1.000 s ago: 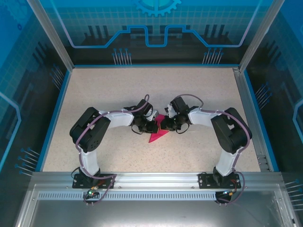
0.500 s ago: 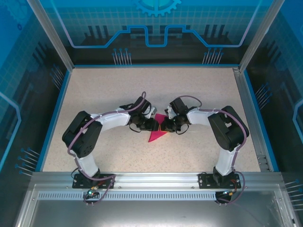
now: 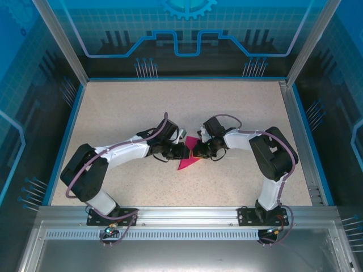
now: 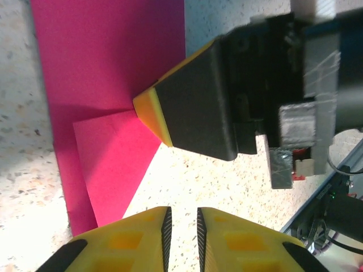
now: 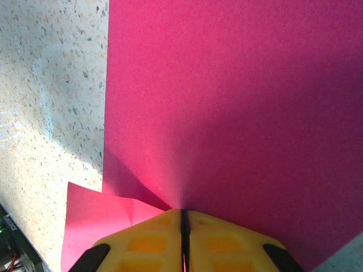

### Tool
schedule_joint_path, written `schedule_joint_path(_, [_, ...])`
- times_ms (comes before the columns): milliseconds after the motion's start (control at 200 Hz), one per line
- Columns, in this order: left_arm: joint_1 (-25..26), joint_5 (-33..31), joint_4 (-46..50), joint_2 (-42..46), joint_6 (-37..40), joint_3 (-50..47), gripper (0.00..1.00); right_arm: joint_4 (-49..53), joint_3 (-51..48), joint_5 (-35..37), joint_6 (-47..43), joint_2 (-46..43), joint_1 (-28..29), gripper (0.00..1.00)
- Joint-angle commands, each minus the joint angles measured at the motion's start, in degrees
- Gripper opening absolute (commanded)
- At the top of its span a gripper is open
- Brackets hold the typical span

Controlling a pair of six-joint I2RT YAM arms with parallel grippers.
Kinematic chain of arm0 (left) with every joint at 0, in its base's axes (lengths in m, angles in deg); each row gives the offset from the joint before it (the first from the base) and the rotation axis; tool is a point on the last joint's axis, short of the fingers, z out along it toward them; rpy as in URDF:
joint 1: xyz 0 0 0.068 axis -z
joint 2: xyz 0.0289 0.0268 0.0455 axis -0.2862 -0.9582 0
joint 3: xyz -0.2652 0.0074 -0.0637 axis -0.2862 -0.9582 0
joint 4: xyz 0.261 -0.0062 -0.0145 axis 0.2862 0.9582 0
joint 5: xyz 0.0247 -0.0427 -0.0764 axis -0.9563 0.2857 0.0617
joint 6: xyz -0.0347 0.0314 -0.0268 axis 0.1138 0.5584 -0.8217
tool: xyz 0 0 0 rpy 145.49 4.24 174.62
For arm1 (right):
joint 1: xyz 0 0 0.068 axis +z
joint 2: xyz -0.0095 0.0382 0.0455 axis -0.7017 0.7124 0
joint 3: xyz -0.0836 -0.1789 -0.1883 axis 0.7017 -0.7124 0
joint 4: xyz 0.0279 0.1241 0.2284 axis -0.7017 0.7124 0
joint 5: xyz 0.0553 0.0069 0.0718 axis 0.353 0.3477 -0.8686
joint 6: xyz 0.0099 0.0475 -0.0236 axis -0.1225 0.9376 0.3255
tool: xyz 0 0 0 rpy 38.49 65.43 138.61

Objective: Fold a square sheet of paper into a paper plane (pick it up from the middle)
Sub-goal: Third fold the triangle at the center of the table.

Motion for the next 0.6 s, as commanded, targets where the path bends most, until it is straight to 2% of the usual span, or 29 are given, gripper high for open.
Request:
schedule_joint_path(0, [0.58, 3.61, -3.8, -2.15, -2.55, -0.65, 0.22, 4.08, -0.76, 4.76, -0.08, 2.5, 0.76, 0.1])
schedule_joint_path(165, [1.22, 4.84, -3.2, -6.01, -1.99, 1.3, 0.22, 3.64, -1.21, 4.66, 0.01, 2.4, 0.72, 0.09])
schedule_joint_path(595, [1.46, 0.2, -1.22, -11.31, -0.94, 1.34, 0.21, 3.55, -1.59, 4.45, -0.26, 2.47, 0.56, 0.09])
